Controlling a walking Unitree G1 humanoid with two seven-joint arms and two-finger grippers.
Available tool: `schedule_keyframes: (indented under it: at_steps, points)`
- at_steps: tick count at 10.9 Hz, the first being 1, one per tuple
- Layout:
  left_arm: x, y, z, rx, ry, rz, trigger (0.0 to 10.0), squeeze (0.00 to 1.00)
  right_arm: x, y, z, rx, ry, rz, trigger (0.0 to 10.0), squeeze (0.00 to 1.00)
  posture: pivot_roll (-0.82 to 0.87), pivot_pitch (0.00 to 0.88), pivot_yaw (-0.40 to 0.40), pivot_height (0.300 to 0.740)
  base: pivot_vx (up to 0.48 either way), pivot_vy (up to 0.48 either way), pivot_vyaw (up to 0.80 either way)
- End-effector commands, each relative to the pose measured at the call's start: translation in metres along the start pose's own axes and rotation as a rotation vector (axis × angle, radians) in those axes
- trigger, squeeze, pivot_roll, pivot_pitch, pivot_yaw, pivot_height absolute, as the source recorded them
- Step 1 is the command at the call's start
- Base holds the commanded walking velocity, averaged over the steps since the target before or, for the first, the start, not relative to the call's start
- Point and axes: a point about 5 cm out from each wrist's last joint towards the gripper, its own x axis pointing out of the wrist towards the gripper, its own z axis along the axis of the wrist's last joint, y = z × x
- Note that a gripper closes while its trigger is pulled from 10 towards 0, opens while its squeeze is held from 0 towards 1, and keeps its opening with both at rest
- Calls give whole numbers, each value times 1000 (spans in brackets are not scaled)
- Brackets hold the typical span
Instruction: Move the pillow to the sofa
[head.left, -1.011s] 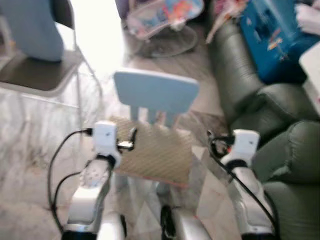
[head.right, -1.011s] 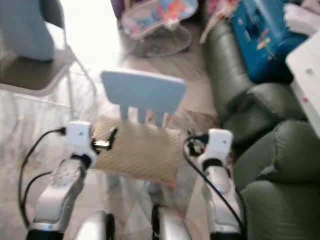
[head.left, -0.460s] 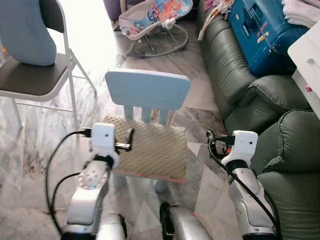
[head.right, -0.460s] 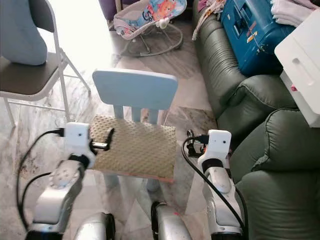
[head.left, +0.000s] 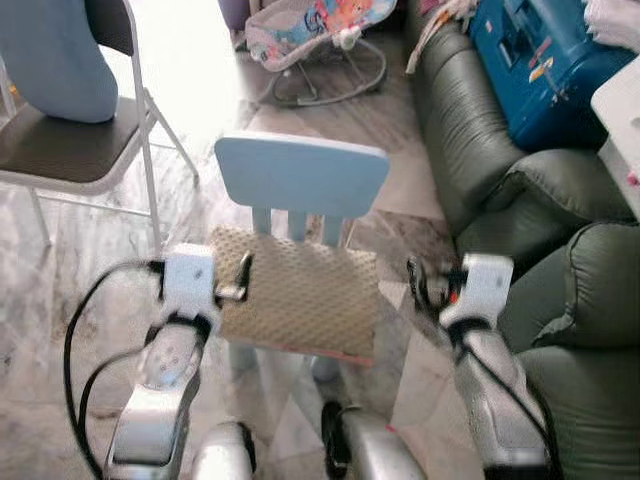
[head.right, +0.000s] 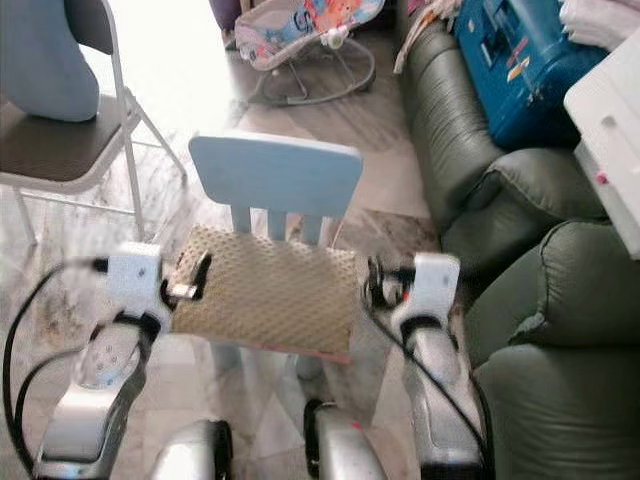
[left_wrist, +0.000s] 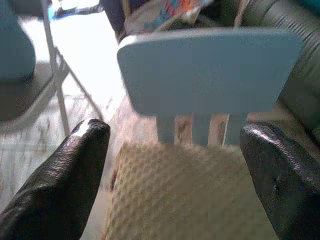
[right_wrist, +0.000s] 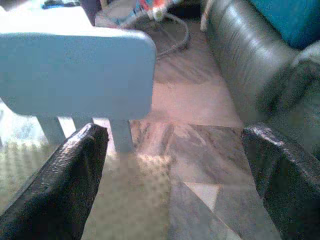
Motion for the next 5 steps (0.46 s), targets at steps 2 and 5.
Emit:
schedule_keyframes:
  at_steps: [2, 5]
  points:
    - [4, 14, -4, 92, 3, 24, 10000, 0, 6, 1, 4, 5, -40, -21, 10000, 0, 35, 186, -23, 740, 0, 0, 0]
    - [10, 11, -8, 102, -6, 64, 10000, 0, -3, 2, 1, -9, -16, 17, 10000, 0, 13, 169, -74, 740, 0, 0, 0]
